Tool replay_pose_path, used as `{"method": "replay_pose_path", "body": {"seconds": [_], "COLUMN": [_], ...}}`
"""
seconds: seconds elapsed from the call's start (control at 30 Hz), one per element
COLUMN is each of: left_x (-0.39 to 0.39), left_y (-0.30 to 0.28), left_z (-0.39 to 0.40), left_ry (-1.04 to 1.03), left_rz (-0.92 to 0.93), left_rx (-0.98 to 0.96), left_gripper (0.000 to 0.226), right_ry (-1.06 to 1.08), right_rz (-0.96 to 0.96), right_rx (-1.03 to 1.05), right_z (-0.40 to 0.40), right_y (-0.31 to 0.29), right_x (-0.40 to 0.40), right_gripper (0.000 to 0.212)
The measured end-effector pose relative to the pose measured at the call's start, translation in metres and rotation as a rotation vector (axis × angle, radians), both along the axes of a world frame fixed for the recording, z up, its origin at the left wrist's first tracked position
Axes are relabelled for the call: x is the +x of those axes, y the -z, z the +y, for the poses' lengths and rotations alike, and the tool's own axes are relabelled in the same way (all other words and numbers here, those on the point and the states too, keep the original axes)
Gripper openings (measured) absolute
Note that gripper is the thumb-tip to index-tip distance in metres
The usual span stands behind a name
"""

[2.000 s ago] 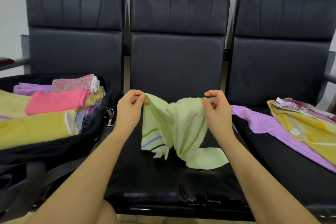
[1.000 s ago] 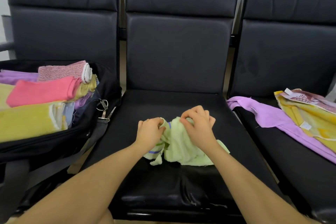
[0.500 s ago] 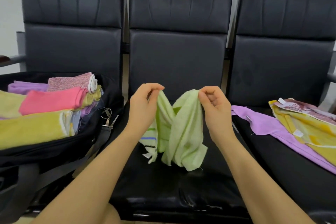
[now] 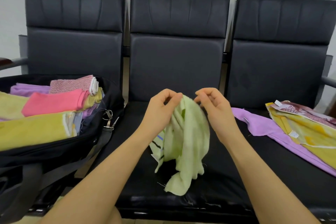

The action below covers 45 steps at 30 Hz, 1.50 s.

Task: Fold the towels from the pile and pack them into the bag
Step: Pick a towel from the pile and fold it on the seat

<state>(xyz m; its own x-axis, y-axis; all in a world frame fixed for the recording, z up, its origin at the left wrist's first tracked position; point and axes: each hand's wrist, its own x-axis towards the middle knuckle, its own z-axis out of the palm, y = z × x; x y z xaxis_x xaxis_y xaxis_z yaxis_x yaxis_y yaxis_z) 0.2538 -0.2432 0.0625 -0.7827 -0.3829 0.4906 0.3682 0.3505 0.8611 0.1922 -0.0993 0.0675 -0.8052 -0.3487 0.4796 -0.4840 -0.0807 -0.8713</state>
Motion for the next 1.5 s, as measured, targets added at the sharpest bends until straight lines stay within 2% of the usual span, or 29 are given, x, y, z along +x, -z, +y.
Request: {"method": "replay_pose_path", "body": {"seconds": [0.03, 0.1, 0.17, 0.23, 0.33, 0.47, 0.57, 0.67, 0.73, 0.8, 0.87, 1.0, 1.1, 1.23, 1.4, 1.47, 1.5], "left_x": [0.0, 0.0, -0.001, -0.002, -0.001, 0.003, 0.003, 0.003, 0.004, 0.004, 0.006, 0.014, 0.018, 0.017, 0.014, 0.011, 0.01], "left_y": [0.0, 0.0, 0.0, -0.001, -0.004, -0.009, -0.009, -0.009, -0.011, -0.01, -0.008, -0.009, -0.008, -0.006, -0.025, -0.042, -0.053], "left_z": [0.0, 0.0, -0.002, -0.006, -0.01, -0.009, -0.009, -0.011, -0.012, -0.014, -0.017, -0.024, -0.029, -0.035, -0.046, -0.051, -0.052], "left_ry": [-0.009, -0.03, -0.047, -0.055, -0.063, -0.054, -0.056, -0.076, -0.069, -0.072, -0.05, -0.047, -0.129, -0.267, -0.148, -0.11, -0.128], "left_rz": [0.0, -0.012, -0.028, -0.042, -0.045, -0.032, -0.077, -0.125, -0.148, -0.175, -0.184, -0.119, -0.071, -0.018, -0.029, -0.001, 0.016], "left_rx": [-0.014, -0.048, -0.062, -0.063, -0.005, 0.016, 0.006, 0.055, 0.06, 0.052, 0.069, 0.198, 0.247, 0.183, 0.476, 0.496, 0.444], "left_gripper": [0.025, 0.026, 0.027, 0.029, 0.027, 0.023, 0.02, 0.022, 0.025, 0.031, 0.036, 0.014, 0.014, 0.019, 0.03, 0.044, 0.048], "right_ry": [0.038, 0.096, 0.083, 0.045, -0.027, -0.111, -0.02, 0.052, 0.063, 0.06, 0.04, 0.042, 0.091, 0.13, 0.116, 0.122, 0.12], "right_rz": [0.046, 0.125, 0.18, 0.178, 0.056, 0.032, 0.178, 0.35, 0.402, 0.402, 0.395, 0.32, 0.248, 0.069, -0.093, -0.117, -0.134], "right_rx": [0.049, 0.174, 0.27, 0.234, 0.086, 0.067, 0.059, 0.232, 0.328, 0.312, 0.271, 0.207, 0.142, 0.022, -0.127, -0.203, -0.249], "right_z": [-0.002, -0.004, -0.005, -0.004, 0.001, -0.004, -0.011, -0.015, -0.018, -0.019, -0.019, -0.015, -0.01, -0.003, 0.006, 0.009, 0.01], "right_y": [0.003, 0.009, 0.011, 0.01, 0.002, 0.001, 0.008, 0.011, 0.011, 0.01, 0.008, 0.003, -0.003, -0.009, -0.037, -0.055, -0.065], "right_x": [0.001, 0.004, 0.005, 0.005, 0.005, 0.007, 0.011, 0.013, 0.014, 0.014, 0.013, 0.012, 0.011, 0.01, 0.012, 0.013, 0.012], "right_gripper": [0.005, 0.021, 0.017, 0.006, 0.017, 0.011, 0.015, 0.024, 0.021, 0.021, 0.026, 0.021, 0.019, 0.018, 0.024, 0.022, 0.02]}}
